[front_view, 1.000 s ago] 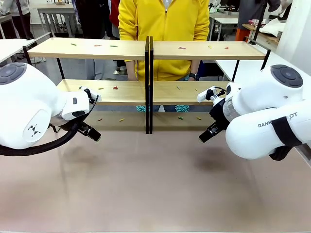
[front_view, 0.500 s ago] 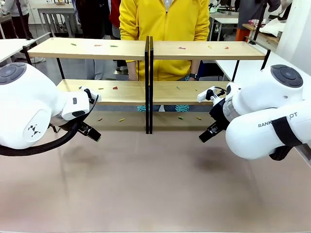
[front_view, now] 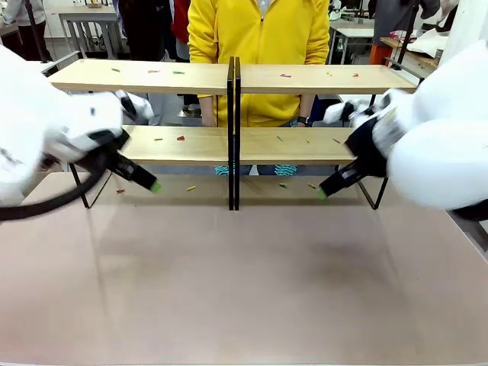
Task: Clean the shelves.
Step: Pick up the Duster when the human hands it over.
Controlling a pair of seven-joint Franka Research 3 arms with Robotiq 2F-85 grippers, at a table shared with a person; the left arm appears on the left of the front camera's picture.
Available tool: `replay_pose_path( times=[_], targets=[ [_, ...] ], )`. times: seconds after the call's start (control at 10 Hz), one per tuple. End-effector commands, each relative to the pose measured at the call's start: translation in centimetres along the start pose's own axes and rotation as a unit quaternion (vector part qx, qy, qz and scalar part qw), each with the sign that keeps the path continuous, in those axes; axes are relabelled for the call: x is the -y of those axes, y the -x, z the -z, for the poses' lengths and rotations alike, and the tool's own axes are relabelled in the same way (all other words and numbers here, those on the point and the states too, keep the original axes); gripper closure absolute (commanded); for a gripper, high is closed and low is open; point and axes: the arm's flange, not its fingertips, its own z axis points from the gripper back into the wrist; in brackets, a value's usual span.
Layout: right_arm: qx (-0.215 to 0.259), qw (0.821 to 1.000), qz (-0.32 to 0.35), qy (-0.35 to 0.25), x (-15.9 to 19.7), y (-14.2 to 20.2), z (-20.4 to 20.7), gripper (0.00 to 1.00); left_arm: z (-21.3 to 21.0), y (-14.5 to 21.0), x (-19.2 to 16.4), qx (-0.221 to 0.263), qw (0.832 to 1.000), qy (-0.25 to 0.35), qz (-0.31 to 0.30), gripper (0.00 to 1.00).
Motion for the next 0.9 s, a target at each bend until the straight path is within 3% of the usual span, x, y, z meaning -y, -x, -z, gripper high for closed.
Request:
replay_pose_path(
  times=[0.0,0.2,0.4,0.5,0.6,0.7,0.8],
  targets=[
    [0.037,0.998,0.043,0.032,-1.1,0.0,-7.8,0.00,-9.1,4.4,1.6,0.071,0.997,-0.016,-0.013,0.00],
    [0.117,0.983,0.037,0.133,-4.0,0.1,-13.3,0.00,-14.6,5.9,3.4,0.169,0.985,-0.037,-0.011,0.00],
    [0.180,0.967,0.044,0.176,-4.3,1.6,-17.4,0.00,-18.3,9.6,3.0,0.206,0.977,-0.049,-0.014,0.00],
    [0.200,0.953,0.035,0.224,-4.0,1.7,-17.3,0.00,-18.2,10.3,2.9,0.213,0.971,-0.105,-0.006,0.00],
    [0.162,0.977,0.028,0.138,-4.8,0.6,-17.7,0.00,-22.3,1.4,1.7,0.201,0.978,-0.050,-0.013,0.00],
    [0.186,0.967,0.024,0.171,-4.9,0.8,-19.3,0.00,-24.2,2.2,1.7,0.217,0.974,-0.069,-0.011,0.00],
    [0.167,0.970,0.081,0.156,-3.7,0.2,-18.1,0.00,-22.3,1.3,1.2,0.163,0.984,-0.073,-0.006,0.00]
  ],
)
